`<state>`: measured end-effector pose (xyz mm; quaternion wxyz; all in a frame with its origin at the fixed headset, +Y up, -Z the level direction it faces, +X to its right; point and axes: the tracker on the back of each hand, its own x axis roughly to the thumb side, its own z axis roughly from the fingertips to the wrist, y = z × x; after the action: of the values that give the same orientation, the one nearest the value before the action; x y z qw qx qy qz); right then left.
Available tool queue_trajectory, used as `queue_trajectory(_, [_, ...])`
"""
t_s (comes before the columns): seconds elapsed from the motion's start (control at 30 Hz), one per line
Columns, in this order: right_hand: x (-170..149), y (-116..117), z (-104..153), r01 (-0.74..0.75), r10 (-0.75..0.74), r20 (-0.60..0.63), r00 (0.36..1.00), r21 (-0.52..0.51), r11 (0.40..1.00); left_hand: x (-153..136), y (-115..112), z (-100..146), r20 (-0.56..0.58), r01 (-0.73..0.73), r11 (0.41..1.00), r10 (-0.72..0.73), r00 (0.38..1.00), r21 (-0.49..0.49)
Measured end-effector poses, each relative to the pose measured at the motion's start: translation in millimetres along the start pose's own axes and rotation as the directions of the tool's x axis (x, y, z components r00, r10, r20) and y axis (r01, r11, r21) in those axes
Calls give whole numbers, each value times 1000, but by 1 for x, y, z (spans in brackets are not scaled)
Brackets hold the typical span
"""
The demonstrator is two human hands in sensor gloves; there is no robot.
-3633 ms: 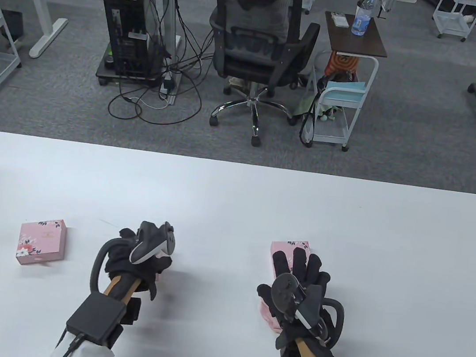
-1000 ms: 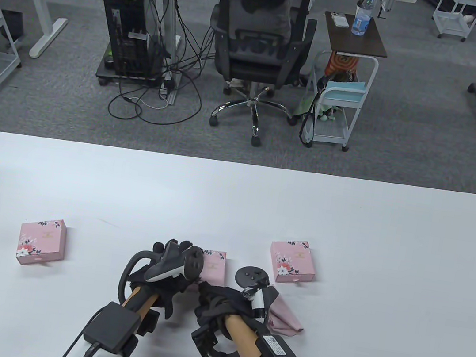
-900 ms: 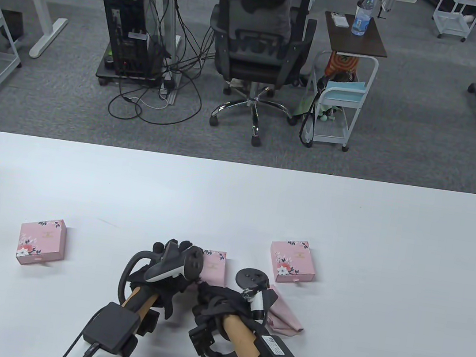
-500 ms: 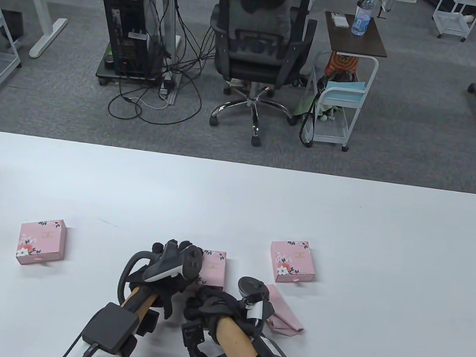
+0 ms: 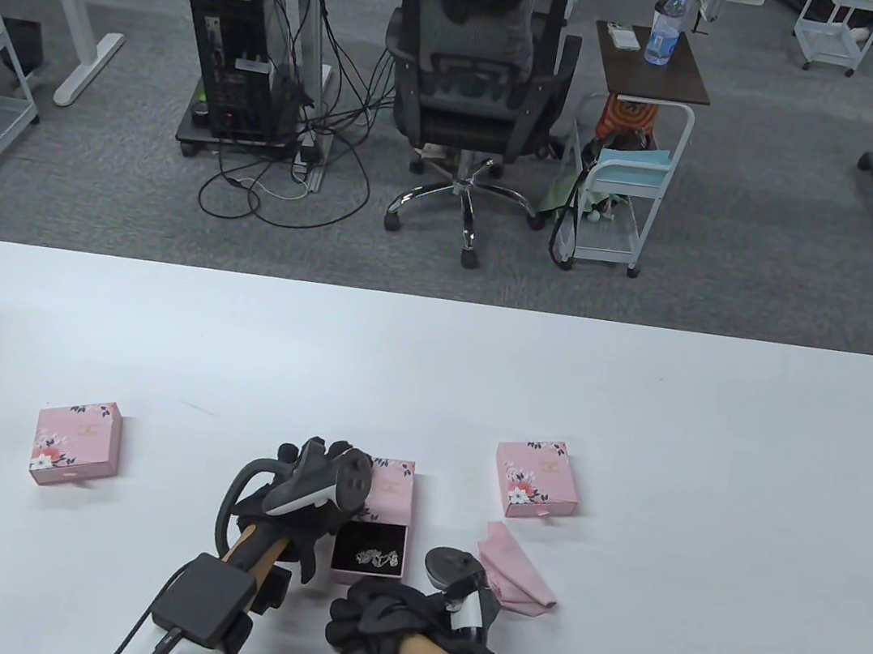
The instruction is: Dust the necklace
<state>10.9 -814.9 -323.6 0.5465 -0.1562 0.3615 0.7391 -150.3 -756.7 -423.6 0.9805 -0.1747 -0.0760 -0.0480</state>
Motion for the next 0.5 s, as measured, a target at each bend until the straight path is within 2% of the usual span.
queue_trajectory(0.13, [1,-3,-1,-27,27,22,999,2,1000,0,0,0,0,3,1000,-3,1000,2])
queue_trajectory(0.37, [21,-19,15,-104,100,134,986,24,994,0,0,0,-2,10,1000,-10,1000,2])
queue_trajectory(0.47, [35,-33,25,-178,184,227,956,-46,983,0,0,0,-3,12,1000,-12,1000,2])
queue_trajectory(0.5, [41,-39,29,-210,229,265,937,-98,973,1,0,0,-3,13,1000,-13,1000,2])
